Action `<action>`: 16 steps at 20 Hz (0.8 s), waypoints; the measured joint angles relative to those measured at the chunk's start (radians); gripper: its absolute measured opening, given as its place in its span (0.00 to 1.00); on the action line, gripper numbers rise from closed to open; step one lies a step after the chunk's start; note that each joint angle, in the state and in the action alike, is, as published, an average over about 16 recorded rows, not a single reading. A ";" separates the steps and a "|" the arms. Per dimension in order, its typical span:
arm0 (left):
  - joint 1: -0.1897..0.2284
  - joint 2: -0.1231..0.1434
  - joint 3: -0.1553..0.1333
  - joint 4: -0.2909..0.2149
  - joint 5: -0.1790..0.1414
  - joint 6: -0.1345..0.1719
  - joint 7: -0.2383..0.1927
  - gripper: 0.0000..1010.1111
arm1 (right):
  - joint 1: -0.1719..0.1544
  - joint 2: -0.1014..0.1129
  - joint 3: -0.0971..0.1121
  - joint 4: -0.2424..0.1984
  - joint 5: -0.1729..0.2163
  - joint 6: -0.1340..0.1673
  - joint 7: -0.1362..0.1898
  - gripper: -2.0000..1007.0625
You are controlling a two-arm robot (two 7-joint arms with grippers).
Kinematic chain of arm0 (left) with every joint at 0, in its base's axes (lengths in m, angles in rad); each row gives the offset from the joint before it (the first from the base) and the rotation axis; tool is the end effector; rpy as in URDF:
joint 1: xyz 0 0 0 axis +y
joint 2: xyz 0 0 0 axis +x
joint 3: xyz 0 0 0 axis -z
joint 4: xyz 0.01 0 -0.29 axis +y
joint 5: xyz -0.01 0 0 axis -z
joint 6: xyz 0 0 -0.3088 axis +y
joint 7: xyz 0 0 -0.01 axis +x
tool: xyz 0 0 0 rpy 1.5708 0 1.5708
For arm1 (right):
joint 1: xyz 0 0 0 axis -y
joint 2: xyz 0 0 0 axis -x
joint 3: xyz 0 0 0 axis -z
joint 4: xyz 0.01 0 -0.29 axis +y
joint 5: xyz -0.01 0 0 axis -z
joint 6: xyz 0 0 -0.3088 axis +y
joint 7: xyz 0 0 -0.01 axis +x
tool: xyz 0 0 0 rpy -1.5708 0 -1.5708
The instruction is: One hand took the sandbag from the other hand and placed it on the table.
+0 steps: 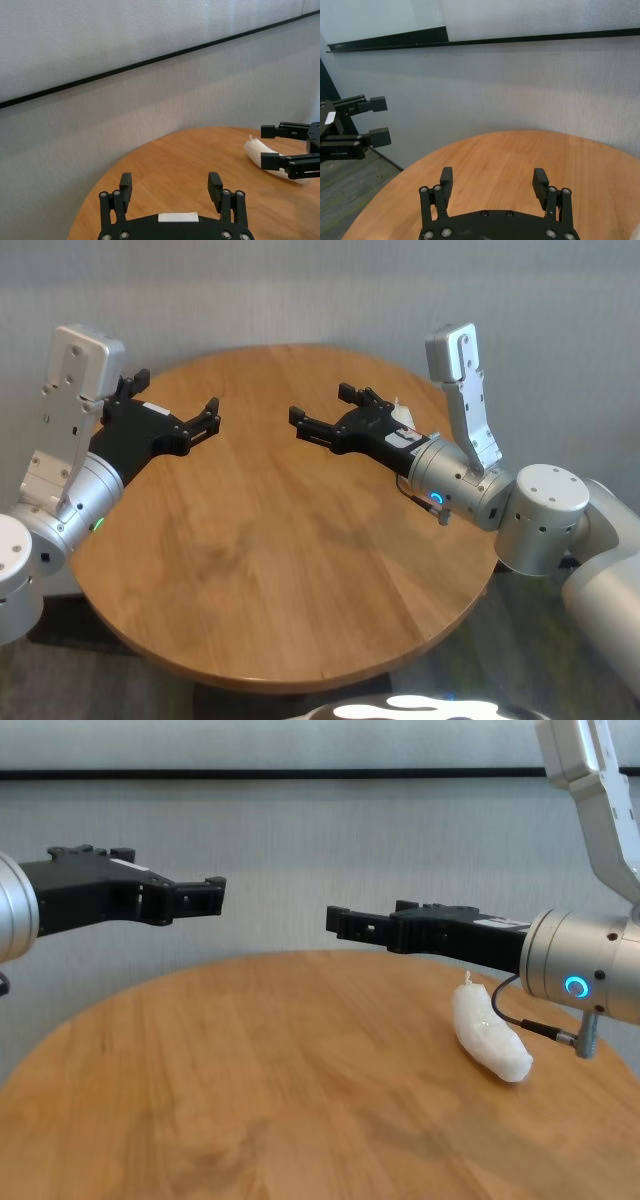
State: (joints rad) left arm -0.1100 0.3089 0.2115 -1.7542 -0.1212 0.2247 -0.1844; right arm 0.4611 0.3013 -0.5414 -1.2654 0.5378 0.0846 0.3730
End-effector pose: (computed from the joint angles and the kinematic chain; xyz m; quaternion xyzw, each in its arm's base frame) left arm 0.3440 0.0088 -0.2168 0.0724 -0.0730 0.5500 0.8288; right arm 0.4278 0.0358 -0.2630 -0.0167 0.0605 -0.3913 0.9181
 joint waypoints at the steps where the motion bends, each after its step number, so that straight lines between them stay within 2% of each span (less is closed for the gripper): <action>1: 0.001 -0.001 -0.001 0.000 0.001 0.001 0.001 0.99 | 0.000 0.000 -0.001 0.000 -0.001 0.000 0.001 1.00; 7: 0.015 -0.013 -0.020 -0.009 0.010 0.009 0.022 0.99 | -0.003 -0.006 -0.004 0.001 -0.015 -0.006 0.009 1.00; 16: 0.044 -0.045 -0.060 -0.029 0.029 0.037 0.054 0.99 | -0.013 -0.019 0.002 -0.002 -0.049 -0.027 0.015 1.00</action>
State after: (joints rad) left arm -0.0662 0.2644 0.1512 -1.7837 -0.0919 0.2613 -0.1306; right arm 0.4478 0.2819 -0.5396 -1.2674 0.4884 0.0580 0.3878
